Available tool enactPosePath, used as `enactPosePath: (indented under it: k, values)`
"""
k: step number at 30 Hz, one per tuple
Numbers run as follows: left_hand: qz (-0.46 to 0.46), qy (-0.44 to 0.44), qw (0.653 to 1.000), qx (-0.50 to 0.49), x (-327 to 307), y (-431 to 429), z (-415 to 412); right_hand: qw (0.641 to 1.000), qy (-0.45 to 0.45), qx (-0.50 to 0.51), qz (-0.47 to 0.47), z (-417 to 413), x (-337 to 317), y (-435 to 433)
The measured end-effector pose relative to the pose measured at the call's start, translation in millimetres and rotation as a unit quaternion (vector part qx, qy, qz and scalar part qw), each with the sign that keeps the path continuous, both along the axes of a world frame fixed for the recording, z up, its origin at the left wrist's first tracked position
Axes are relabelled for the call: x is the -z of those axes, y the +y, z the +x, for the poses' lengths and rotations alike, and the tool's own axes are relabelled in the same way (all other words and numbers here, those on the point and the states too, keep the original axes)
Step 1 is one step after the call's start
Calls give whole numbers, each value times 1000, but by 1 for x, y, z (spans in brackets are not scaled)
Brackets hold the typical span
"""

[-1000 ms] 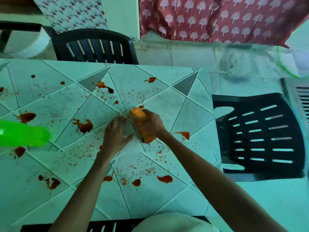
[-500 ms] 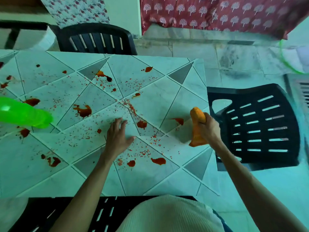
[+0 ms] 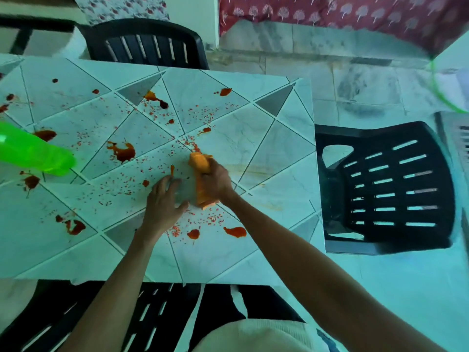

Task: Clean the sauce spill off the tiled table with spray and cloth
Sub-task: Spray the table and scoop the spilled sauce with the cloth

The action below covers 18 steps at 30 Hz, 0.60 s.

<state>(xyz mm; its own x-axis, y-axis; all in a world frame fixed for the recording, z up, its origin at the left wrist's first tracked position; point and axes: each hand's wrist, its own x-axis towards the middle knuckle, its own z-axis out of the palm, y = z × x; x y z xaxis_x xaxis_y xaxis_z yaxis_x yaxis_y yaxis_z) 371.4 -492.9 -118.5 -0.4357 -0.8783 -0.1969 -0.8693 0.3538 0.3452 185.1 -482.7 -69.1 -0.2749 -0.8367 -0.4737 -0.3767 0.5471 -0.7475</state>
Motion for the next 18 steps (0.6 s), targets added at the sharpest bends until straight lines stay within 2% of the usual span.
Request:
enactPosePath:
  k: [4, 12, 18]
  values:
    - [-4, 21, 1000, 3, -1, -3, 7, 1000, -9, -15, -11, 6, -20, 7]
    - [11, 34, 999, 33, -2, 0, 11, 990, -28, 124, -69, -55, -81, 98]
    - [5, 55, 997, 52, 1, 6, 14, 974, 81, 210, -11, -94, -73, 170]
